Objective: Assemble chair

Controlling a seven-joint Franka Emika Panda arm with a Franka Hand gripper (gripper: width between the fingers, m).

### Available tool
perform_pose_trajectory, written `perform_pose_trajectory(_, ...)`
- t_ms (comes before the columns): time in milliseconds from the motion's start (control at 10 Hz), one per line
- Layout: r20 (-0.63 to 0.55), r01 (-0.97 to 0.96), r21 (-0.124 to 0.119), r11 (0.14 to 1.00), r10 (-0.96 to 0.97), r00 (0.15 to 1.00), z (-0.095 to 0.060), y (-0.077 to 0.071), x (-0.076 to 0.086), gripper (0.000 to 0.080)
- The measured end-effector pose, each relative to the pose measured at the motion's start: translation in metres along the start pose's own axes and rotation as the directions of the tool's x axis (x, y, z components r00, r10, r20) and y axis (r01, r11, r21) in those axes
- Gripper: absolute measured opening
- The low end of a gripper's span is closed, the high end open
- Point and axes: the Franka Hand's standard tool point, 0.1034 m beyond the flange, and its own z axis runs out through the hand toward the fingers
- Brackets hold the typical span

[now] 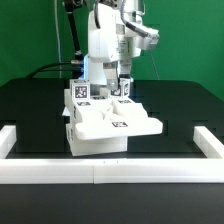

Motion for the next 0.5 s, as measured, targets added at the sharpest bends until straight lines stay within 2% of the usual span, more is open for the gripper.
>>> perform_pose_trajectory(200, -0.001, 0.179, 0.0, 0.984, -0.179, 0.984, -0.0002, 0.0, -0.0005, 0.0639)
perform_pose_trajectory(500, -0.005, 0.504, -0.003, 0.863, -0.504, 0.863, 0.0, -0.0001, -0.0016, 0.0648)
